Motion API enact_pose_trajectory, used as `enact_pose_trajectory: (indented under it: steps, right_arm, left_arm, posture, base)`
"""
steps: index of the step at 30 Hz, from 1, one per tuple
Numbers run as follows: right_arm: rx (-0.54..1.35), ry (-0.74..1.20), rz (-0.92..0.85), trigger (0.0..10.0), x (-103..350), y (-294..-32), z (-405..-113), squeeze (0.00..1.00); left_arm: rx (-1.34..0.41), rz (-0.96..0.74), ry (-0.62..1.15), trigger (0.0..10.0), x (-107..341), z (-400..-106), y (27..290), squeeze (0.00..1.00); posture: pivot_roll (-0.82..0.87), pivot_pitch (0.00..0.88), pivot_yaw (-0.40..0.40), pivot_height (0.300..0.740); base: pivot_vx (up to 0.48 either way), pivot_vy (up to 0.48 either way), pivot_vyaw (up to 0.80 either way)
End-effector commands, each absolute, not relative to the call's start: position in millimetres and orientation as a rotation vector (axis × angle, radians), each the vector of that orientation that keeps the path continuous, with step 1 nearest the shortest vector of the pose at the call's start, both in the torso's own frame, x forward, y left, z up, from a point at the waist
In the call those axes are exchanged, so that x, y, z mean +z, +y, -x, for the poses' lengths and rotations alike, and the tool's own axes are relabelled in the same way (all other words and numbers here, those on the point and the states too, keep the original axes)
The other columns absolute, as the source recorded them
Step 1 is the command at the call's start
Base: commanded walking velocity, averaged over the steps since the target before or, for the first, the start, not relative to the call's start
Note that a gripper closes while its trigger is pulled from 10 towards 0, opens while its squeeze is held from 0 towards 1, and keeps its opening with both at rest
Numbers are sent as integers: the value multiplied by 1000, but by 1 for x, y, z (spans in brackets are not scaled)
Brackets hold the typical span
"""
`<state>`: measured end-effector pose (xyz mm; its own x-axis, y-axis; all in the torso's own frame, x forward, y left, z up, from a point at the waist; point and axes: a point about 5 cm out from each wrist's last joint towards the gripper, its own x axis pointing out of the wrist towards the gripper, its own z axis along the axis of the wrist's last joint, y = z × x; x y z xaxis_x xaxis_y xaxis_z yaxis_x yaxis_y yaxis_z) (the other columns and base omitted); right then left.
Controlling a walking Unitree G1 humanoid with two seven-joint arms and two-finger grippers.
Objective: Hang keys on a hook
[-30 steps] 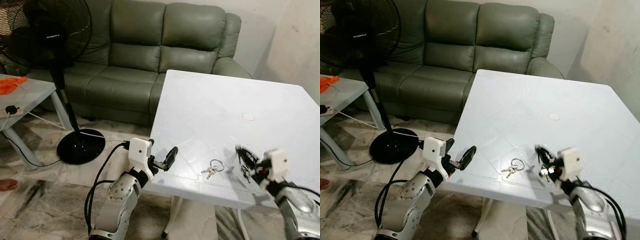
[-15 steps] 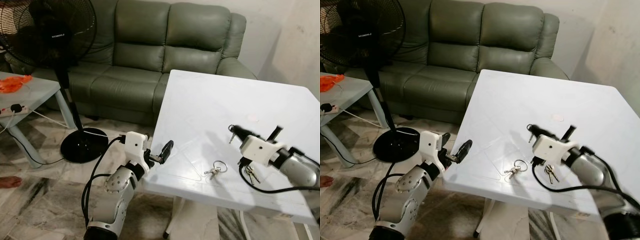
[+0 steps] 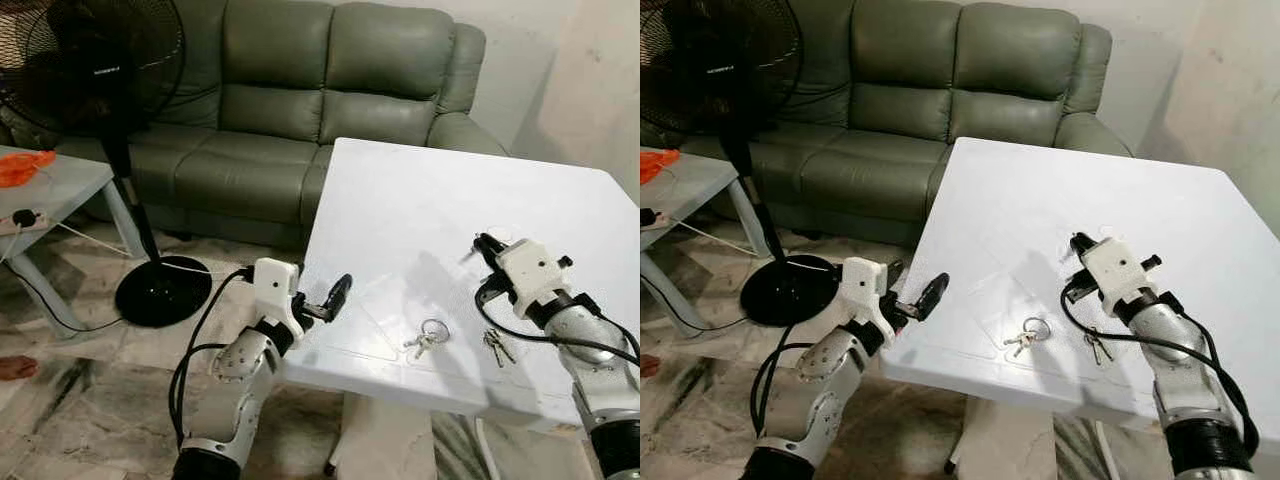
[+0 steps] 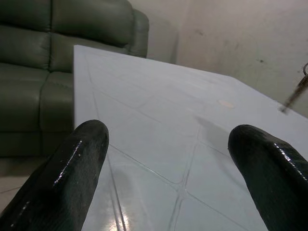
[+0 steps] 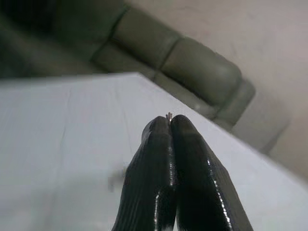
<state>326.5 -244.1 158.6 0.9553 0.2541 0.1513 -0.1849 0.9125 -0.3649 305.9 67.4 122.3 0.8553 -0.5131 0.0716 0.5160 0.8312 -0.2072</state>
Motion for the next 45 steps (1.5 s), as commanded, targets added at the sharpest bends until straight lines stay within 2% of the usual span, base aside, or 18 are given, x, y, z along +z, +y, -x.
enact_pose_trajectory:
  steps: [1,7,12,20,27,45]
  right_arm:
    - [216,-238,220,10000,165,-242,-325,0]
    - [143,-303,63,10000,169,-225,-324,0]
    - [26,-379,-74,10000,176,-205,-315,0]
    - [49,-315,-38,10000,161,-181,-307,0]
    - [61,-244,-25,10000,148,-175,-306,0]
    - [103,-215,-24,10000,143,-157,-307,0]
  left_arm:
    - [-534,220,-35,10000,128,-310,69,0]
    - [-486,225,-67,10000,138,-318,79,0]
    - [-391,226,-155,10000,162,-328,103,0]
    - [-343,276,-178,10000,167,-332,118,0]
    - [-340,291,-153,10000,164,-338,120,0]
    - [-297,308,-144,10000,162,-343,121,0]
  posture:
    - [-12,22,-61,740]
    - [-13,12,-58,740]
    - [-12,0,-59,740]
    - [-16,0,-52,740]
    - [-21,0,-46,740]
    - [-9,0,-41,740]
  base:
    - [0,0,0]
    - [0,0,0]
    - [0,0,0]
    - [0,0,0]
    - [0,0,0]
    - [0,-27,0]
